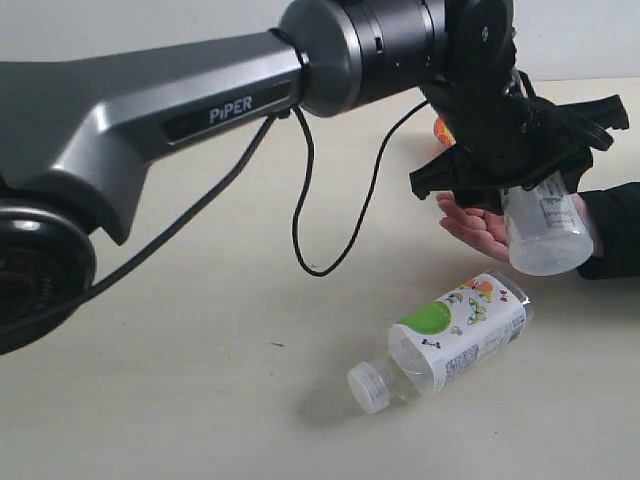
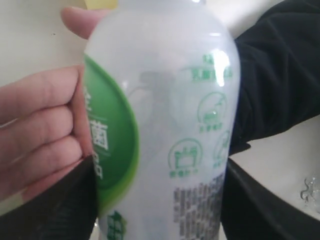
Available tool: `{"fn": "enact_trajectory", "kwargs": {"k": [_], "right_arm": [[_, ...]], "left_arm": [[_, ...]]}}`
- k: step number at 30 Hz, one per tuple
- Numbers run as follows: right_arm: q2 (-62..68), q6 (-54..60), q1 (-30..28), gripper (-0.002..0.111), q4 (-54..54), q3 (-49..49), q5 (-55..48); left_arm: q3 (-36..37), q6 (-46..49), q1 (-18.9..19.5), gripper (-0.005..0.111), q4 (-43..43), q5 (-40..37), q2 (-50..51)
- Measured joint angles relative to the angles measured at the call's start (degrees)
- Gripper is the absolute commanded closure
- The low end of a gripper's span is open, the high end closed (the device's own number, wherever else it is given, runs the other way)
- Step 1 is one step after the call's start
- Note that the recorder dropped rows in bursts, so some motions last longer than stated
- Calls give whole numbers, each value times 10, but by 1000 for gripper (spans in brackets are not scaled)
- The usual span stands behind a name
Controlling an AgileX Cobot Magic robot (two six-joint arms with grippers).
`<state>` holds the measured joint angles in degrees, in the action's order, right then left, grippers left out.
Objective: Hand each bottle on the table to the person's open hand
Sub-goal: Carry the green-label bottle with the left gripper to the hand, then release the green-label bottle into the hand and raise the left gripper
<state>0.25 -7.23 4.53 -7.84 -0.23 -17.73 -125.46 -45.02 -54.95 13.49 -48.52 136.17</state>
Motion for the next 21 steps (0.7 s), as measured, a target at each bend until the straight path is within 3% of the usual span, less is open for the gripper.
{"fn": "enact_trajectory", "kwargs": {"k": [10,21], "right_arm": [[0,0,0,108,0,0,0],[0,0,0,108,0,0,0]], "left_arm": [[0,-2,0,106,-3,53,30],[0,-4,6,80,-21,49,33]]}}
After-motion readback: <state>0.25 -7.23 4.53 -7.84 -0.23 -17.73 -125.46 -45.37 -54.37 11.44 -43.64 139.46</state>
